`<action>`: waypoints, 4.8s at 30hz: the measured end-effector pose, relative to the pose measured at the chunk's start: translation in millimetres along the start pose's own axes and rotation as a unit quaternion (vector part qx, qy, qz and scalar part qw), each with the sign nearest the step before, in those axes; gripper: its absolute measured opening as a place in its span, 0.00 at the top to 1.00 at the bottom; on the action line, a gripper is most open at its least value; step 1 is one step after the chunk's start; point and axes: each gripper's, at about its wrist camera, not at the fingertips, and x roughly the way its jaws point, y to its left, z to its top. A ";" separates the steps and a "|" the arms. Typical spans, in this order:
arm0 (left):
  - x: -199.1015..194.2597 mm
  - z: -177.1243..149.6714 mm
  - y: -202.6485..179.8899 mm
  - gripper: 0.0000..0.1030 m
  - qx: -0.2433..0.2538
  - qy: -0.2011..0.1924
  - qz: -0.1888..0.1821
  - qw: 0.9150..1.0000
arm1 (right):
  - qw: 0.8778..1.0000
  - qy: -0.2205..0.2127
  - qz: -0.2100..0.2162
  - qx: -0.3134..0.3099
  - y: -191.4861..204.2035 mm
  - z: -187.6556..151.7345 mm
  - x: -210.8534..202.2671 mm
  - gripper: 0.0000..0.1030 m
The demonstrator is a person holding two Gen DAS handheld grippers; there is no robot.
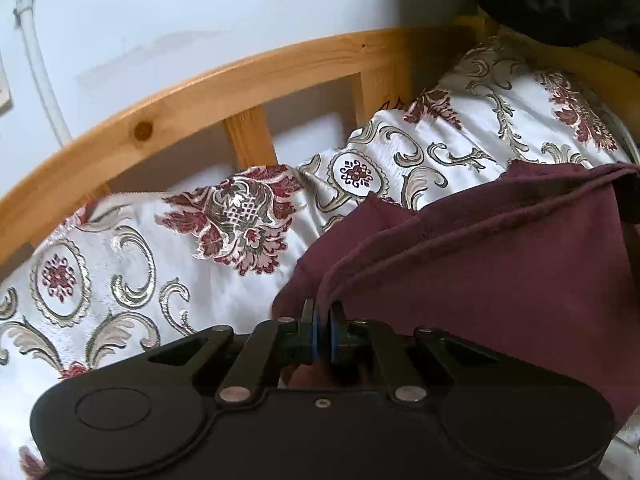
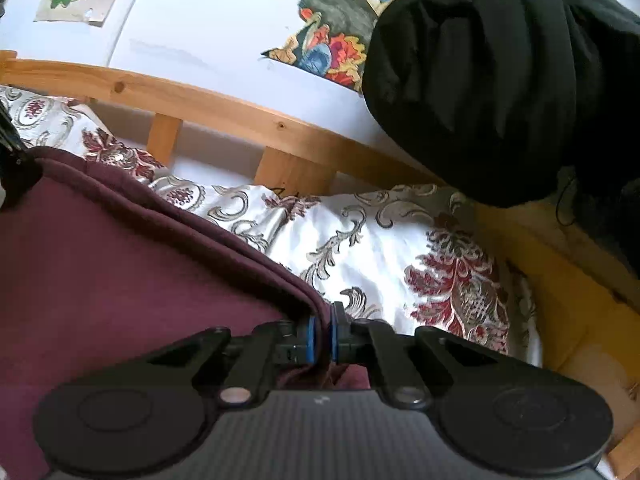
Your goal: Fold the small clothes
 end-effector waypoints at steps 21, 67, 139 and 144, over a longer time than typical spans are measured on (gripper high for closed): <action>52.9 10.9 -11.6 0.93 -0.022 0.045 0.004 0.999 | 0.999 -0.002 0.024 0.046 -25.6 -28.4 19.6 0.58; 2.3 -98.8 -4.4 0.01 -0.208 -0.002 0.033 0.978 | 0.990 0.016 0.043 0.132 -45.6 -26.0 12.1 0.93; -28.7 -167.0 -15.5 0.00 -0.286 0.014 -0.010 0.958 | 0.980 0.084 0.133 0.125 77.5 -69.1 -32.5 0.00; -28.6 -167.4 -15.3 0.01 -0.285 0.013 -0.010 0.958 | 0.979 0.084 0.135 0.127 76.6 -69.7 -32.7 0.00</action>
